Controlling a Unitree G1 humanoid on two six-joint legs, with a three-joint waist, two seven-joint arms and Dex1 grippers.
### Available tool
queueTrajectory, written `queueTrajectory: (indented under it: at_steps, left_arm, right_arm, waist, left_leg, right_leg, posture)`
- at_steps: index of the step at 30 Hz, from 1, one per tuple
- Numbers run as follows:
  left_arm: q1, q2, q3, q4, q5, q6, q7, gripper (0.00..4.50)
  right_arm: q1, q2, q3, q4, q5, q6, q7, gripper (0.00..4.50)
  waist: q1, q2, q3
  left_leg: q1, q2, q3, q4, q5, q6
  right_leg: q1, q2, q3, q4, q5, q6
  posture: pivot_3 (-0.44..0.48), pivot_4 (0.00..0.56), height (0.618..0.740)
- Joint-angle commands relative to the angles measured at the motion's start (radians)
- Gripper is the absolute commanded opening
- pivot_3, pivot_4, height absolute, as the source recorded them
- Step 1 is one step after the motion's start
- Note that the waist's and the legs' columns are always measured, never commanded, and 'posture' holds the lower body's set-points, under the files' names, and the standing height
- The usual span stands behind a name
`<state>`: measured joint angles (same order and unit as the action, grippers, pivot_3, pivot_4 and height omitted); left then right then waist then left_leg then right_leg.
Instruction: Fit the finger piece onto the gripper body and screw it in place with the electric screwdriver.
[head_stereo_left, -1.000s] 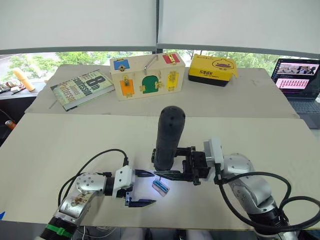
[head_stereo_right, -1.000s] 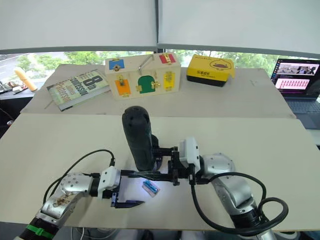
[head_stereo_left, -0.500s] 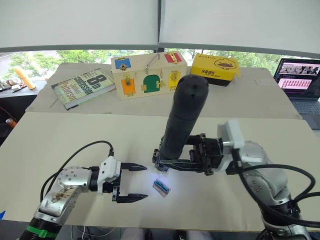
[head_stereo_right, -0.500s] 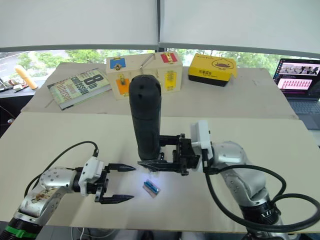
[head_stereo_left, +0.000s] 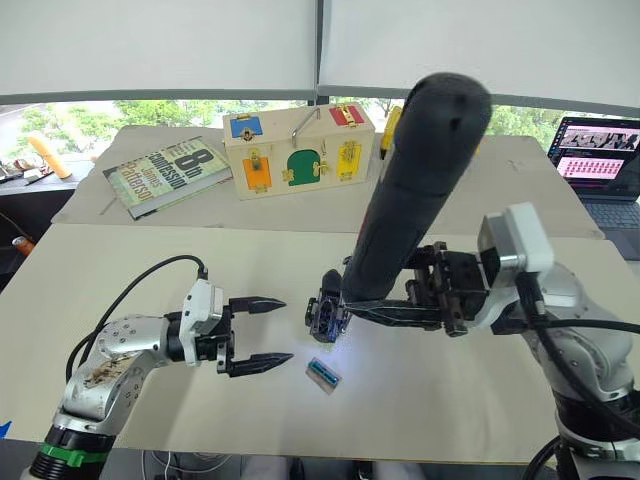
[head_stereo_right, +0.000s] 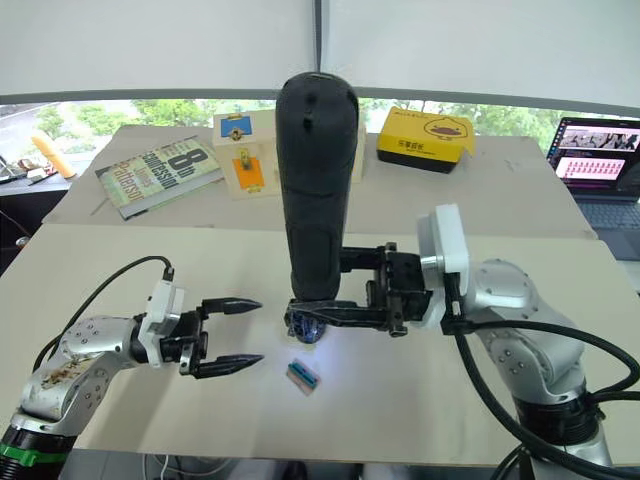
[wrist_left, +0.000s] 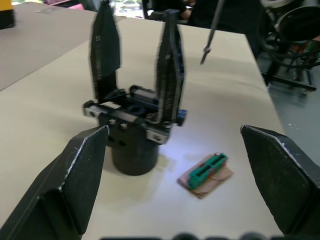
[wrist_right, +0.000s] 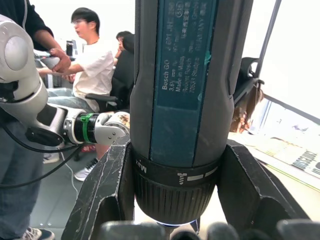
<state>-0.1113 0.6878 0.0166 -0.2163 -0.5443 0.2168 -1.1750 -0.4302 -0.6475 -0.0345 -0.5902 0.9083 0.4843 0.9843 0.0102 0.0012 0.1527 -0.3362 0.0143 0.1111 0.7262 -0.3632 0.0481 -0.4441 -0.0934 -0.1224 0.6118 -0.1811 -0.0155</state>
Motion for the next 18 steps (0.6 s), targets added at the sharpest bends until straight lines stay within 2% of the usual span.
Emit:
queueTrajectory:
  at_steps: [1,8,18]
  left_arm:
    - [-0.041,-0.026,-0.033,0.089,0.104,-0.066,0.042,4.47]
    - [-0.103,-0.11,-0.13,0.254,0.234,-0.171,0.045,4.47]
    - [-0.133,-0.228,-0.207,0.354,0.307,-0.248,0.079,4.47]
  right_arm:
    - [-0.034,-0.014,-0.051,-0.037,0.045,-0.001,-0.01,1.9]
    - [-0.041,-0.032,-0.057,-0.027,0.045,0.004,-0.007,1.9]
    - [-0.025,-0.06,-0.07,-0.026,0.044,0.004,-0.011,1.9]
  waist:
    - [0.0,0.0,0.0]
    - [0.001,0.0,0.0]
    - [0.002,0.0,0.0]
  left_leg:
    - [0.0,0.0,0.0,0.0,0.0,0.0]
    - [0.0,-0.001,0.001,0.0,0.0,0.0]
    - [0.0,0.0,0.0,0.001,0.0,0.0]
  right_leg:
    - [0.0,0.0,0.0,0.0,0.0,0.0]
    - [0.0,0.0,0.0,0.0,0.0,0.001]
    - [0.002,-0.001,0.0,0.0,0.001,0.001]
  posture:
    - [0.0,0.15,0.74]
    - [0.0,0.15,0.74]
    - [0.0,0.15,0.74]
